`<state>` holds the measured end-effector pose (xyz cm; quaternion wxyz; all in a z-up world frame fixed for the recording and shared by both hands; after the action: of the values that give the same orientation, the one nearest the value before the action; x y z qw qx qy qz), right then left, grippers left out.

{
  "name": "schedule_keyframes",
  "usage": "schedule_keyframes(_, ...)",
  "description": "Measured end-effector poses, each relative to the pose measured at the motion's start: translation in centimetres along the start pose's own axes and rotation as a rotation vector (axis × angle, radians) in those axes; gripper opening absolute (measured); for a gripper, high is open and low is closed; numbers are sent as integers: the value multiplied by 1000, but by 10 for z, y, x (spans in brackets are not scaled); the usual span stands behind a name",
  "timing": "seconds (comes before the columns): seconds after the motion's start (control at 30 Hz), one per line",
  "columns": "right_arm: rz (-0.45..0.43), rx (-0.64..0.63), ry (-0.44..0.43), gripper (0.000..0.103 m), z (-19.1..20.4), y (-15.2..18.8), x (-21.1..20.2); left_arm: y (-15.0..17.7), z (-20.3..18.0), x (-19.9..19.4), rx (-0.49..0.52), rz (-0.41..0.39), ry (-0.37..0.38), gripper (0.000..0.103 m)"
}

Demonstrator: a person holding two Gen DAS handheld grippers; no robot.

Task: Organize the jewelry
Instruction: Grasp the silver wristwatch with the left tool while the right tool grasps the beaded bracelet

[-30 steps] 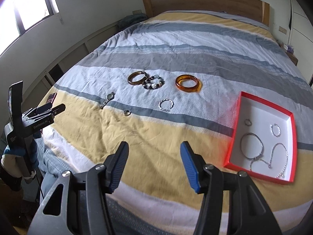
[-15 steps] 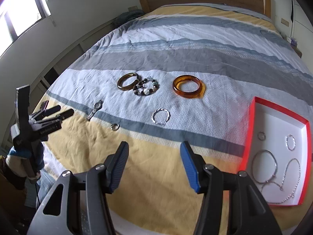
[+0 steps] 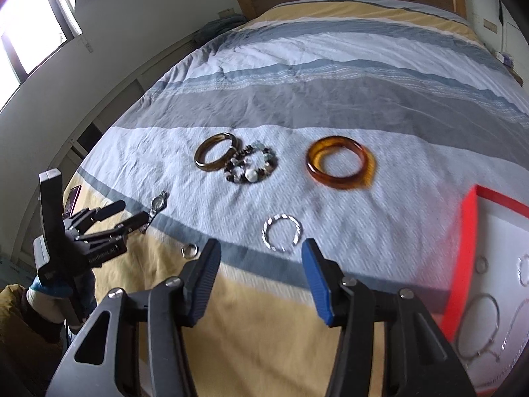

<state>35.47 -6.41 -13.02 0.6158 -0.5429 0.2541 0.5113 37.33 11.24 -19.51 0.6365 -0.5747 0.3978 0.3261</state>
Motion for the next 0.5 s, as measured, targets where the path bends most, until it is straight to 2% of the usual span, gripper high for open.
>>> schedule_keyframes(0.17,-1,-7,-14,48,5,-19,18,-1,2,16,3,27,29,46)
schedule_keyframes(0.5,41,5,-49,48,12,-53,62,-10,3,30,-3,20,92,45)
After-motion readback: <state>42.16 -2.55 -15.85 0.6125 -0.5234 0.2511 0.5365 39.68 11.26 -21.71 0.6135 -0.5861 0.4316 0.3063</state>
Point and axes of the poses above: each gripper's, at about its wrist camera, not at the fingertips, and x roughly the way its jaws point, z to its left, y to its underside, the point moved 5 cm from there along x, roughly the way its jaws point, and after that the axes turned 9 degrees about z, right-handed, at the moved point
